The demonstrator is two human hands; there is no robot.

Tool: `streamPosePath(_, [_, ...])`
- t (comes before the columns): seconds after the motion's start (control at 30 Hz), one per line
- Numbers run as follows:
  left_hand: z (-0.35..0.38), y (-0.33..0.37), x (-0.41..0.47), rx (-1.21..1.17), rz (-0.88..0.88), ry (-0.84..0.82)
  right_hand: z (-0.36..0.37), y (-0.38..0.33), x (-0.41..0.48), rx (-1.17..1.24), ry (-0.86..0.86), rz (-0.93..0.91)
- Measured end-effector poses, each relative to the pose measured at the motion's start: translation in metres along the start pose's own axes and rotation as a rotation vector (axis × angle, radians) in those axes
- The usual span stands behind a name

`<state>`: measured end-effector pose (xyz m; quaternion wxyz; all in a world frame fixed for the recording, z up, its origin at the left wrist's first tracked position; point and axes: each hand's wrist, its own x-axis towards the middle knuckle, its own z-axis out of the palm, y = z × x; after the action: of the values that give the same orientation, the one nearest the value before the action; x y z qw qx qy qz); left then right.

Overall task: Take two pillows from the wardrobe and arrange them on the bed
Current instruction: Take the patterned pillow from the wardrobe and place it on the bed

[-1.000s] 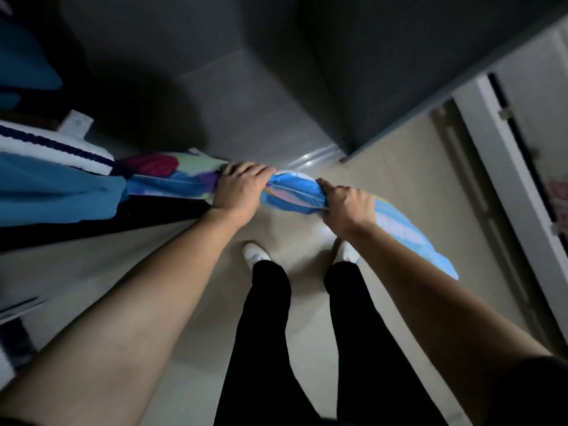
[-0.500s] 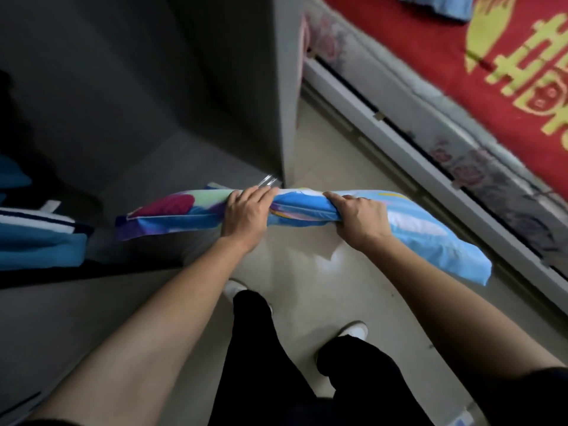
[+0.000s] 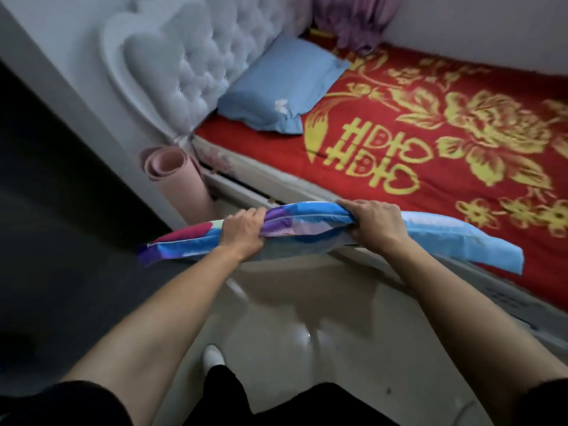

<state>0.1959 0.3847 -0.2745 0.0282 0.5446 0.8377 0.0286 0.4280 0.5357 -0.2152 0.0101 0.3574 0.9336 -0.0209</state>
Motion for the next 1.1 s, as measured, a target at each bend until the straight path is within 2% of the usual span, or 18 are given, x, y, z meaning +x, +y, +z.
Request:
streamPosePath(0.23, [-0.083,0.018,0.085,-0.014,0.158,0.319,-0.053,0.043,0.051,0.027,0.162,0.091])
streamPosePath(0.43, [-0.128,-0.015,0.171,-0.045,0.103,0.467,-0.087,0.025,0.137,0.013,0.137,0.157])
streamPosePath(0.6, [-0.156,-0.053,0.235,-0.083,0.131,0.584,-0.108,-0.005,0.217,-0.035,0.129,0.180])
streamPosePath(0.8, [-0.176,-0.098,0.310,-0.096,0.159,0.641,-0.122,-0.034,0.310,-0.011,0.189,0.211])
streamPosePath(1.1, [-0.158,-0.132,0.444,-0.079,0.124,0.614,-0.116,0.004,0.459,-0.096,0.159,0.104])
